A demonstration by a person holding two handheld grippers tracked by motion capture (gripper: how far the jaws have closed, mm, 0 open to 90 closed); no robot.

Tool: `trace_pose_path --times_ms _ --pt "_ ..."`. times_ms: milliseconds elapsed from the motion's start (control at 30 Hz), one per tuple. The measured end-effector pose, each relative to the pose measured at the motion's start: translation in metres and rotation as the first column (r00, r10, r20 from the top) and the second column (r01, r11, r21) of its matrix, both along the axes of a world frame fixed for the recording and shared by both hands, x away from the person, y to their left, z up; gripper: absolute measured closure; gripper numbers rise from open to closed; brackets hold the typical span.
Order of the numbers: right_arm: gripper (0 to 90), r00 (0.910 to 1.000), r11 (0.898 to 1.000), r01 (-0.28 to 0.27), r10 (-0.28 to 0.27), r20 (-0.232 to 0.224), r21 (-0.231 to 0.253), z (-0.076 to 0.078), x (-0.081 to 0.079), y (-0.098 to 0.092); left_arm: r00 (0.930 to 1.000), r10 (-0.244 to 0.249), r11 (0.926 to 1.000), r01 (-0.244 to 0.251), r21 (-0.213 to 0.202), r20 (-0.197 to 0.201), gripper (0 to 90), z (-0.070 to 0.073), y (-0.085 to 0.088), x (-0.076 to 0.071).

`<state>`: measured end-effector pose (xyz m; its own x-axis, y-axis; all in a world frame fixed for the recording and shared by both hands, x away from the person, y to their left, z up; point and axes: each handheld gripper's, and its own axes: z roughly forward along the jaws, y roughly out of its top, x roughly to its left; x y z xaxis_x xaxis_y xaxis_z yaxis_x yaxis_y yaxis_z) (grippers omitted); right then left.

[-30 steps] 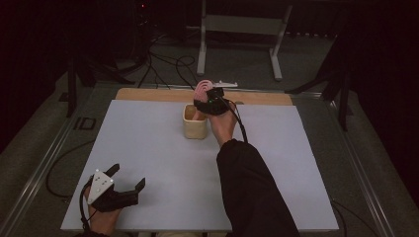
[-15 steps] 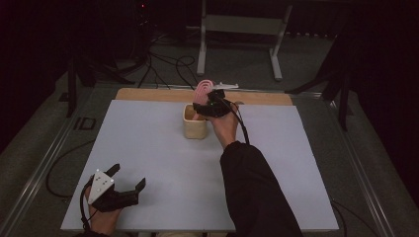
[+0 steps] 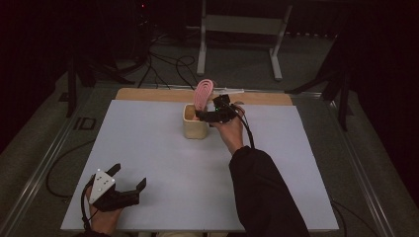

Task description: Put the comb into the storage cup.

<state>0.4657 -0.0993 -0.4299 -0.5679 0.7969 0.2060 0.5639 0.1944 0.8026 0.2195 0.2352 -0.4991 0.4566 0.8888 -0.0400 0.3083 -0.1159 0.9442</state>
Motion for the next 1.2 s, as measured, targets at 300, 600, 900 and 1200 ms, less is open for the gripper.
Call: trace_pose_path --times_ms 300,600,900,1200 --pt "9.0 0.9998 0.996 -0.021 0.022 -0.003 0.092 -0.002 -0.011 -0.01 1.0 -0.001 1.0 0.001 0.004 0.0 0.0 0.0 0.0 0.0" --pt "9.0 0.9992 0.995 -0.025 0.022 0.033 0.101 -0.004 -0.024 -0.025 1.0 0.003 1.0 -0.003 0.0 0.004 0.1 0.0 0.001 -0.001" --pt "9.0 0.9986 0.993 -0.005 -0.001 0.052 0.122 -0.005 -0.043 -0.049 1.0 0.001 1.0 -0.001 0.004 0.002 0.1 0.0 -0.001 -0.001" --pt "8.9 0.9977 0.998 -0.015 0.012 0.066 0.055 -0.013 -0.061 -0.067 1.0 0.003 1.0 -0.003 0.005 0.002 0.0 -0.001 -0.001 -0.001"
